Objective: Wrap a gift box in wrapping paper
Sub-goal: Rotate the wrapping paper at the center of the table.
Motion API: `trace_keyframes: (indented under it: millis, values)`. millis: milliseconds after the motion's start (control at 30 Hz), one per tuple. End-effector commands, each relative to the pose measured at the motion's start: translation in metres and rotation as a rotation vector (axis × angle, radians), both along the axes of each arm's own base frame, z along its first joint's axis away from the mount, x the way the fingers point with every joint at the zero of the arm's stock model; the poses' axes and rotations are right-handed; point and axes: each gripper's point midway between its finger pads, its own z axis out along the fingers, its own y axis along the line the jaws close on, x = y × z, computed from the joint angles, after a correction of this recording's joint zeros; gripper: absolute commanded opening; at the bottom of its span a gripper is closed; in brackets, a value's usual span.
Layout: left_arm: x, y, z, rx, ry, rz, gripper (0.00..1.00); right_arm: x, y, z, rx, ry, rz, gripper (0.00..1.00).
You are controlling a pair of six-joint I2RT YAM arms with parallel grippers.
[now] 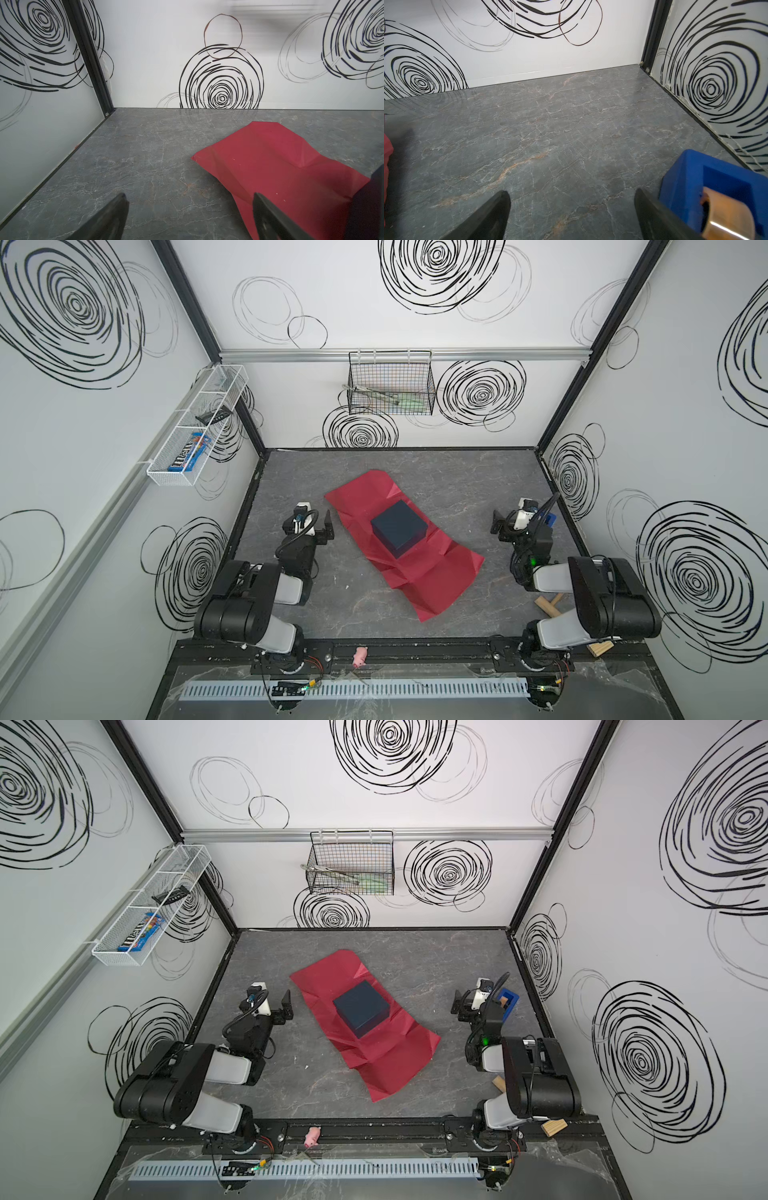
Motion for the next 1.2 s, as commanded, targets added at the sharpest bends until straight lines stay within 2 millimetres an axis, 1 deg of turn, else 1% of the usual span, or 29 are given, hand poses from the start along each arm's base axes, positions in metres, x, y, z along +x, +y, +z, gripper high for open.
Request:
trace_keyframes:
  millis: [0,767,867,933,1000,1033,1067,1133,1167]
  values:
    - [0.004,-0.002,0.021,0.011,-0.07,-0.016,0.96,0.006,0.001,0.013,-0.008,-0.038,0.006,0.97]
    - [0.005,-0.001,0.021,0.008,-0.069,-0.009,0.96,0.007,0.0,0.013,-0.011,-0.037,0.004,0.97]
    - [0.003,0.007,0.024,0.014,-0.068,0.073,0.96,0.007,0.001,0.013,-0.01,-0.038,0.005,0.97]
    - [0.006,0.017,0.027,0.008,-0.058,0.152,0.96,0.007,0.001,0.012,-0.01,-0.037,0.005,0.97]
    - [0.017,0.019,0.033,0.042,0.002,0.219,0.96,0.007,0.001,0.013,-0.01,-0.037,0.004,0.97]
    - [0.02,0.02,0.032,0.062,0.045,0.267,0.96,0.007,0.001,0.013,-0.01,-0.037,0.004,0.97]
    - [0.024,0.024,0.035,0.076,0.082,0.338,0.96,0.007,0.001,0.013,-0.01,-0.037,0.005,0.97]
    - [0.03,0.028,0.038,0.052,0.153,0.428,0.96,0.007,0.001,0.012,-0.01,-0.037,0.004,0.97]
    - [0.031,0.029,0.037,0.027,0.207,0.463,0.96,0.007,0.001,0.012,-0.01,-0.037,0.005,0.97]
